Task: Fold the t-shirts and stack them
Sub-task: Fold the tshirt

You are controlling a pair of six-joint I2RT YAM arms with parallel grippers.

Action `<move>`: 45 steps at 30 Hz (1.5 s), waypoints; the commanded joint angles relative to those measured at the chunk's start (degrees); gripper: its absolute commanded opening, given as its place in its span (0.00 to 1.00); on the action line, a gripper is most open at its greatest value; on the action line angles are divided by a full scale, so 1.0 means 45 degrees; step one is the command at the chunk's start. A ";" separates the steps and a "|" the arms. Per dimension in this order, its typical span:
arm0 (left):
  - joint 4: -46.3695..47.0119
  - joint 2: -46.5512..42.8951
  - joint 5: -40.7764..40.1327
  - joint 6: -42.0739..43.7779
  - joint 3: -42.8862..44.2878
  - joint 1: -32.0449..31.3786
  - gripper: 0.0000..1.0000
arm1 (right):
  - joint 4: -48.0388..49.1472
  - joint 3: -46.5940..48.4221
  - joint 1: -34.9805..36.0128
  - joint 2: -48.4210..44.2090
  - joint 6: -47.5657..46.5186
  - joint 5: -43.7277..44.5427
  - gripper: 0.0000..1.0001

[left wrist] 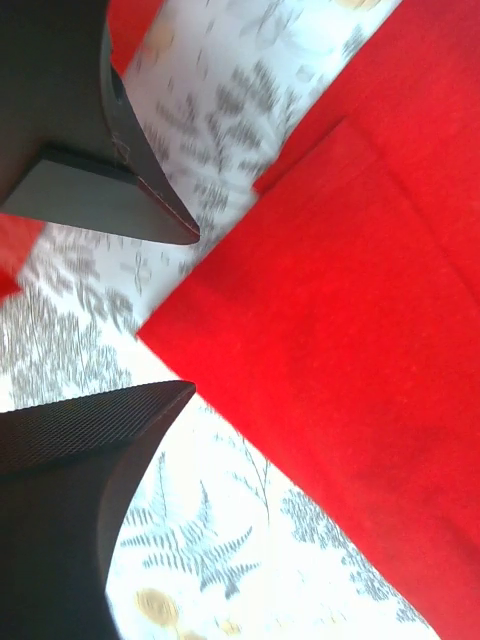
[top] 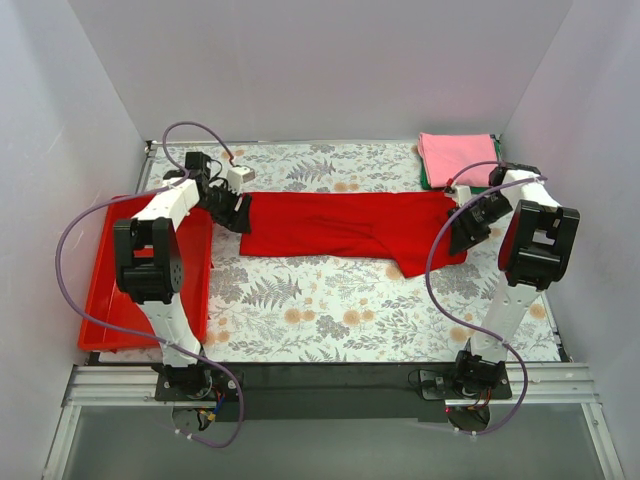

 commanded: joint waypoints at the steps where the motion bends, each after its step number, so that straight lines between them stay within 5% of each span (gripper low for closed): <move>1: 0.0313 -0.0718 0.0077 -0.2094 -0.0573 0.0007 0.56 | 0.0921 -0.0248 -0.0031 -0.0457 0.0832 -0.0073 0.52; 12: 0.0724 -0.0192 -0.1174 -0.3756 -0.0671 0.0007 0.58 | 0.2057 -0.0503 -0.0031 -0.0047 0.1517 0.0709 0.55; 25: 0.0392 0.0551 -0.1487 -0.4383 -0.0710 -0.0130 0.53 | 0.2077 -0.0874 -0.0031 0.0227 0.1360 0.0788 0.25; 31: 0.0354 0.0512 -0.0806 -0.4500 -0.0789 -0.0188 0.41 | 0.2115 -0.0913 -0.0031 0.0286 0.1302 0.0924 0.15; 39: 0.0158 0.0766 -0.1018 -0.4578 -0.0652 -0.0208 0.38 | 0.2135 -0.0972 -0.0031 0.0266 0.1243 0.0983 0.09; 45: -0.0134 0.0689 -0.1097 -0.4500 -0.0515 -0.0208 0.13 | 0.2155 -0.1089 -0.0090 0.0208 0.1146 0.1100 0.01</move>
